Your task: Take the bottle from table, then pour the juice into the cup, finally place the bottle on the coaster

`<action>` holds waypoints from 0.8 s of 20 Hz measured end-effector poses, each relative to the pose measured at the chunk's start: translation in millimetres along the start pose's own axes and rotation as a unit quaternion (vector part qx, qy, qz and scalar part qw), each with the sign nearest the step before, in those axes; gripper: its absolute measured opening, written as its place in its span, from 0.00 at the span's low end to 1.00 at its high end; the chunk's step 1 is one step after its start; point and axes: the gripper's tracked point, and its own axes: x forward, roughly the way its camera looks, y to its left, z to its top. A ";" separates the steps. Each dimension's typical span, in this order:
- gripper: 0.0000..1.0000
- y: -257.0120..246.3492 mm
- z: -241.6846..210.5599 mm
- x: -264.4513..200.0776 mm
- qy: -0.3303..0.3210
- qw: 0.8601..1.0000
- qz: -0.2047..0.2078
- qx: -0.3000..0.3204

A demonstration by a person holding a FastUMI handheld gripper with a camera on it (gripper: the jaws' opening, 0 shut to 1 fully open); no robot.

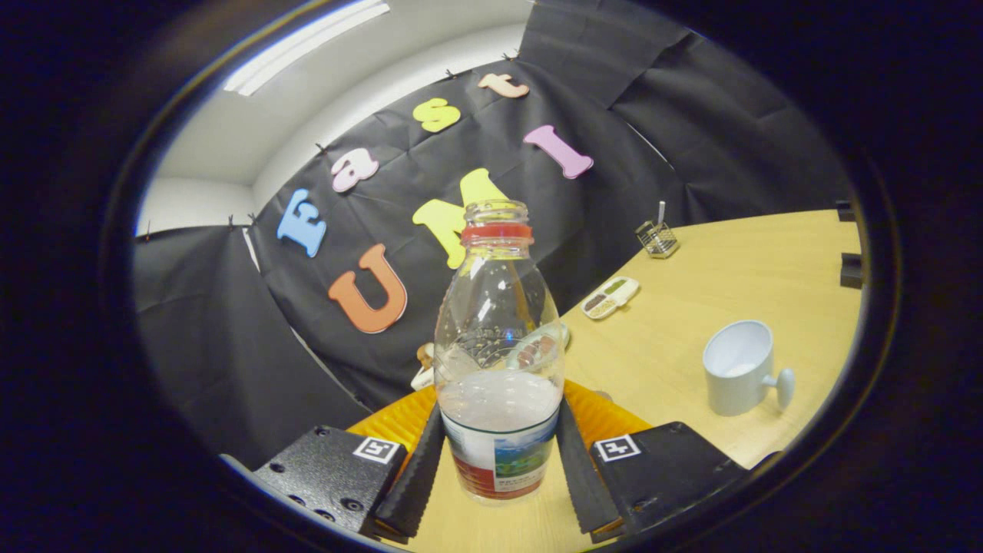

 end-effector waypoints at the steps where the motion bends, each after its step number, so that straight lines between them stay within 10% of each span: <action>1: 0.77 0.0 2.4 1.0 0.000 1.000 0.001 0.015; 16: 0.77 -9.9 2.2 12.6 0.021 0.981 0.023 0.189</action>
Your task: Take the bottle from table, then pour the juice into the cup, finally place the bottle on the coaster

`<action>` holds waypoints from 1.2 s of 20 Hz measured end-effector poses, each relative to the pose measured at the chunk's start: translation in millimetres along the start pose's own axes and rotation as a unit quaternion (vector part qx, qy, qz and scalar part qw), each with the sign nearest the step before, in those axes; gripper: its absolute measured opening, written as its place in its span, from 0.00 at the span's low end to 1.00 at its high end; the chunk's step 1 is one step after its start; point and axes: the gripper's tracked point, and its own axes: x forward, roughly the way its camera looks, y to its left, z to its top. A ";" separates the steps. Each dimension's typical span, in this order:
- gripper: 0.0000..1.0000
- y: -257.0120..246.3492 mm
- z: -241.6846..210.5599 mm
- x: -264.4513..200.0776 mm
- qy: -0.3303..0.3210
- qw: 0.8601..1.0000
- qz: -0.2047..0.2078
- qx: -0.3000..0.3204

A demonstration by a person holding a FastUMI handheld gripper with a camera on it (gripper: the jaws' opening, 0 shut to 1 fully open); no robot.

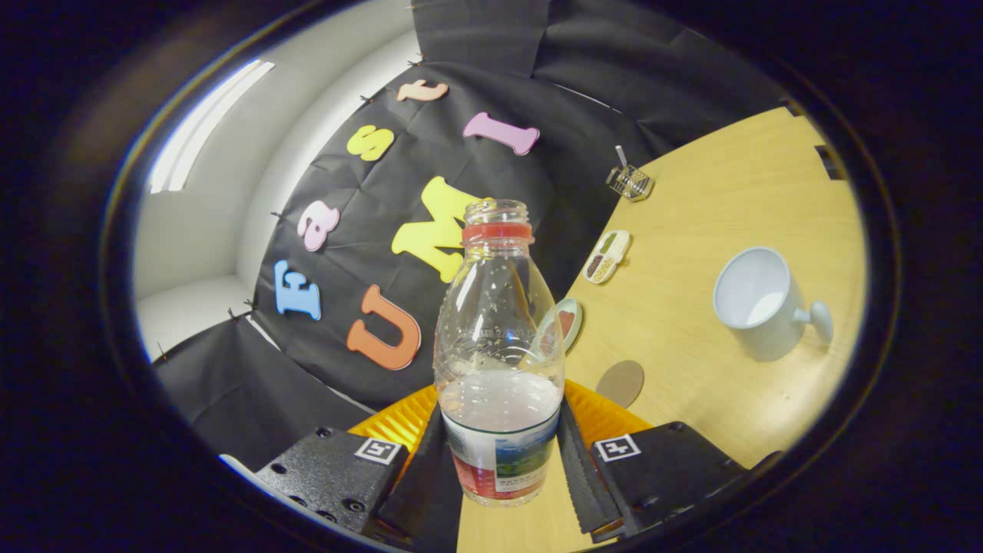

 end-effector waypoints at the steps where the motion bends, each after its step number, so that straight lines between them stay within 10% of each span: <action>1: 0.77 -2.0 -0.7 3.9 0.002 1.000 0.000 0.013; 24: 0.76 -27.6 -7.9 2.7 0.016 0.985 -0.008 0.170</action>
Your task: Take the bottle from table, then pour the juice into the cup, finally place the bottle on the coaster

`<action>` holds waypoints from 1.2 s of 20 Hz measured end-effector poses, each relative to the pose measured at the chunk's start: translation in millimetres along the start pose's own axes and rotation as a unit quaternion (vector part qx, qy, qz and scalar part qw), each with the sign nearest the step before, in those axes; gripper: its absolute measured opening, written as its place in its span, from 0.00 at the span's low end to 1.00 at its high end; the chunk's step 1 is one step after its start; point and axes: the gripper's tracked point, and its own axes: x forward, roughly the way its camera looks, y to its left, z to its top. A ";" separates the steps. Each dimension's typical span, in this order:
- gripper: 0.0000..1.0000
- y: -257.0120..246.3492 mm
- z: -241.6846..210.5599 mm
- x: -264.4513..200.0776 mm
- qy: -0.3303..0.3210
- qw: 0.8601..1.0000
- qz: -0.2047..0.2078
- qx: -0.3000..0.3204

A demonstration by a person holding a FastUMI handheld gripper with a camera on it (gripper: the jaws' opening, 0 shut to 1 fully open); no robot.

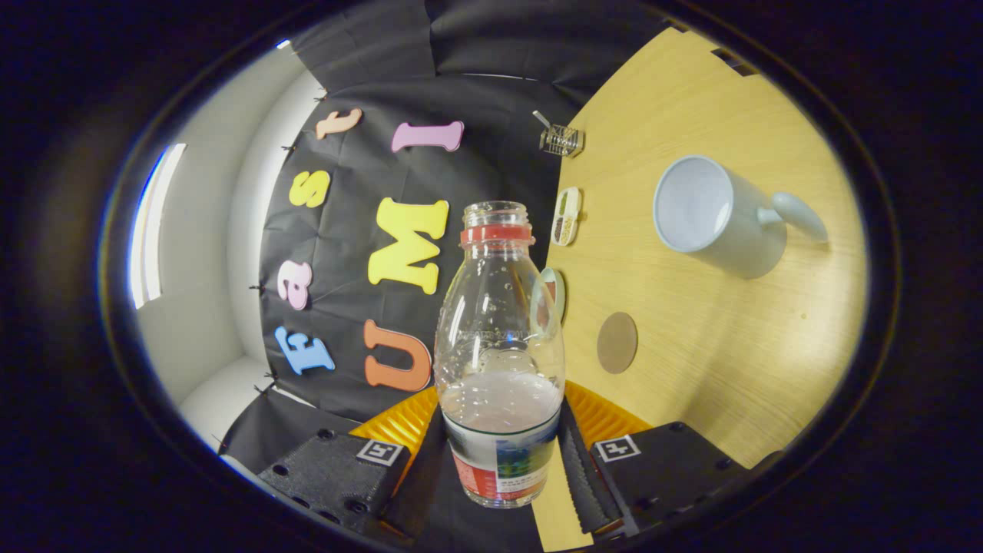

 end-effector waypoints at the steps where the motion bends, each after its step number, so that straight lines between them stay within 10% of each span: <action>1: 0.76 -0.1 -0.5 0.5 0.001 1.000 0.004 0.011; 24: 0.76 17.7 7.0 -3.6 0.003 0.987 0.017 0.161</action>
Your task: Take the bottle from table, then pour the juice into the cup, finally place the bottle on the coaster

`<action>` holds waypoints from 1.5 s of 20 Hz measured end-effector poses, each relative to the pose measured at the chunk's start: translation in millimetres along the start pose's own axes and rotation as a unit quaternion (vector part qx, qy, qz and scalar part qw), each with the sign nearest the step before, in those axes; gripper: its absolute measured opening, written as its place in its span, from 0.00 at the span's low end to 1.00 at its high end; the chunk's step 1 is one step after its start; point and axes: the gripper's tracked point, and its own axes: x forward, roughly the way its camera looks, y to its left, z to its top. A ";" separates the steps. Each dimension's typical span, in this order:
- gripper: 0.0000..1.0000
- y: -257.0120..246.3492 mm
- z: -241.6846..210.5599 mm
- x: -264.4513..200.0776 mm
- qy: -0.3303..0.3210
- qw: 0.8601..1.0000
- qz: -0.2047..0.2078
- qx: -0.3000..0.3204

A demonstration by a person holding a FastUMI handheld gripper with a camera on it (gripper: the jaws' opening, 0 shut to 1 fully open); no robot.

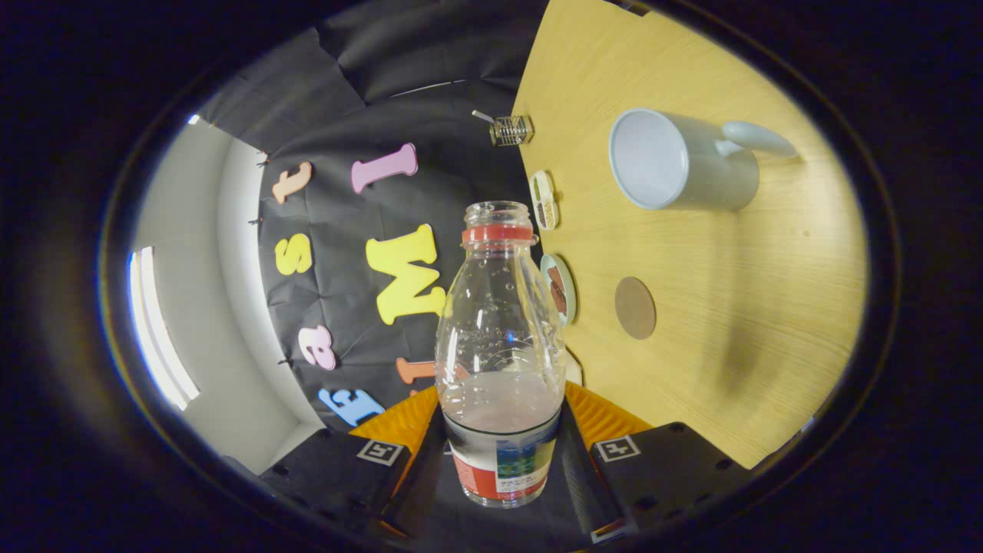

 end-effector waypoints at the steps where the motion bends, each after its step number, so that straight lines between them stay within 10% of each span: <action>1: 0.76 1.9 -0.1 0.4 0.000 1.000 0.001 0.004; 30: 0.76 23.6 9.4 -3.2 0.003 0.996 0.032 0.080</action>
